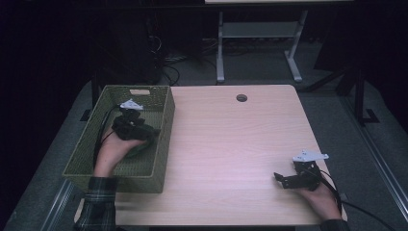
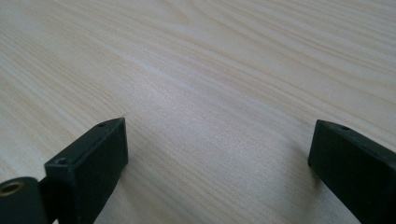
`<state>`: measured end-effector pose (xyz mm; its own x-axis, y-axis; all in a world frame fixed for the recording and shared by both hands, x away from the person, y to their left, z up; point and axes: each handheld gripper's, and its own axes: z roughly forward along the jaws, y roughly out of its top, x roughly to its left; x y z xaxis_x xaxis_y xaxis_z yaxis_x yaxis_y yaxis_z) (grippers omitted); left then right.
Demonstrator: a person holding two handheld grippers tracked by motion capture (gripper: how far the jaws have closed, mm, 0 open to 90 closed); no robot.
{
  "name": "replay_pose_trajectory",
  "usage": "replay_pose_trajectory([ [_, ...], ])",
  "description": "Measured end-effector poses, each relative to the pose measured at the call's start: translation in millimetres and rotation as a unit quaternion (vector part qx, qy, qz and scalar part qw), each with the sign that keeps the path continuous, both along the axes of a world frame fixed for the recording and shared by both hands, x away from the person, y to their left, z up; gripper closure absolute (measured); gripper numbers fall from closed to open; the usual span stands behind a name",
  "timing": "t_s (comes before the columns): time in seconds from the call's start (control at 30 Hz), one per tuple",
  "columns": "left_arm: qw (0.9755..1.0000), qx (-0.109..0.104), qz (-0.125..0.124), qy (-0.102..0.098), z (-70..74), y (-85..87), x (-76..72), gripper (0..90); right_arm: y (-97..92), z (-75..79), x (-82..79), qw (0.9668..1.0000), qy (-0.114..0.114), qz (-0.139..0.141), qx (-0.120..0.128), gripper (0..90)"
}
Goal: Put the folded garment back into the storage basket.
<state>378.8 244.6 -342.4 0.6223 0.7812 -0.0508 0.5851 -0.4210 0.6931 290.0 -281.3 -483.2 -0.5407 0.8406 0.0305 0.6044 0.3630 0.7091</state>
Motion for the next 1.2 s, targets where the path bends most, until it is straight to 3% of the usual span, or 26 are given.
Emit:
replay_pose_trajectory([
  [0.33,0.9990,-0.018,-0.037,-0.015,3.2,-48.2,-10.7,17.9,0.0,0.0,0.0,1.0000,0.000,0.000,0.000,4.4],
  [0.57,0.9977,-0.014,-0.065,-0.014,-2.6,-82.4,-18.9,17.6,0.0,0.0,0.0,1.0000,0.000,0.000,0.000,4.4],
  [0.87,0.9956,-0.018,-0.090,-0.022,-15.3,-116.6,-29.1,17.4,0.0,0.0,0.0,1.0000,0.000,0.000,0.000,4.4],
  [1.03,0.9941,-0.017,-0.103,-0.029,-29.1,-135.0,-35.1,16.9,0.0,0.0,0.0,1.0000,0.000,0.000,0.000,4.4],
  [1.2,0.9915,-0.001,-0.127,-0.030,-44.9,-153.6,-40.7,16.9,0.0,0.0,0.0,1.0000,0.000,0.000,0.000,4.4],
])
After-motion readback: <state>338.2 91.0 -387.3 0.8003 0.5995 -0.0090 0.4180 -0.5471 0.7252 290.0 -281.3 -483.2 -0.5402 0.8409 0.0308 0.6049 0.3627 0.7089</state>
